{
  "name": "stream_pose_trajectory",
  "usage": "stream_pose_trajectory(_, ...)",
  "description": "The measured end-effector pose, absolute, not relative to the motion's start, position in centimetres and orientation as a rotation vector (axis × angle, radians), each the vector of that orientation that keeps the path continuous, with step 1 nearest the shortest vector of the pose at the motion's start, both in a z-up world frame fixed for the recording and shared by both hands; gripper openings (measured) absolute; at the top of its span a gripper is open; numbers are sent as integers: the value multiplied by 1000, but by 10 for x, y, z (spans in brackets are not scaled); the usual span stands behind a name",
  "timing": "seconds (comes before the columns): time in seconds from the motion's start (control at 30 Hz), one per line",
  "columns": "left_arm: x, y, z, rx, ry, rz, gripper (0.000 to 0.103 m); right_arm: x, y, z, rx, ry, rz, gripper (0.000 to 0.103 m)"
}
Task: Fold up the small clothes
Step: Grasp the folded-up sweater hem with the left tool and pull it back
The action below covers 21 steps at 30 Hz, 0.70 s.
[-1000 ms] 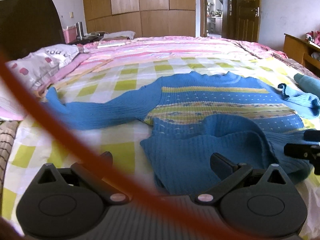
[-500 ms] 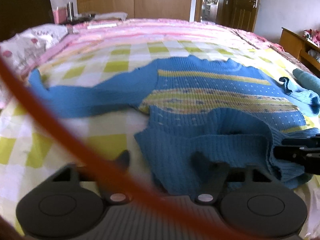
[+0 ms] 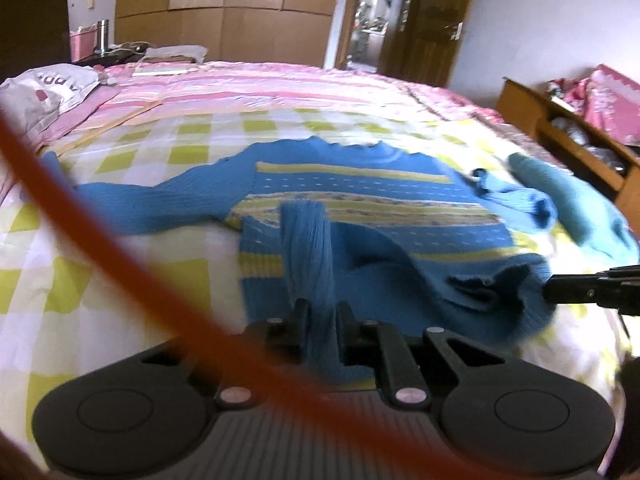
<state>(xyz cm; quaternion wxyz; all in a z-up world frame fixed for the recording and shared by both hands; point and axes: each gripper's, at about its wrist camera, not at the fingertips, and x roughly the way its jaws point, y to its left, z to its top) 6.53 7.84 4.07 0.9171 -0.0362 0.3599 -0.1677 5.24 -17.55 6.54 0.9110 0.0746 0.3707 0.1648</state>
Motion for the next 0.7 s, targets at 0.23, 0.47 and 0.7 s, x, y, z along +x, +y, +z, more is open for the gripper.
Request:
stream_pose_trajectory(0.23,16,86,40,-69,740,-353,20,-7,-200,74,177,798,297,0)
stream_pose_trajectory(0.47,12,81,34,-54,757,-326,37,-18,-194,62,143,828,250,9)
stream_pose_trajectory(0.7,14,80,37,-66,730,-301,49,8,-154,51,79,760,278,42)
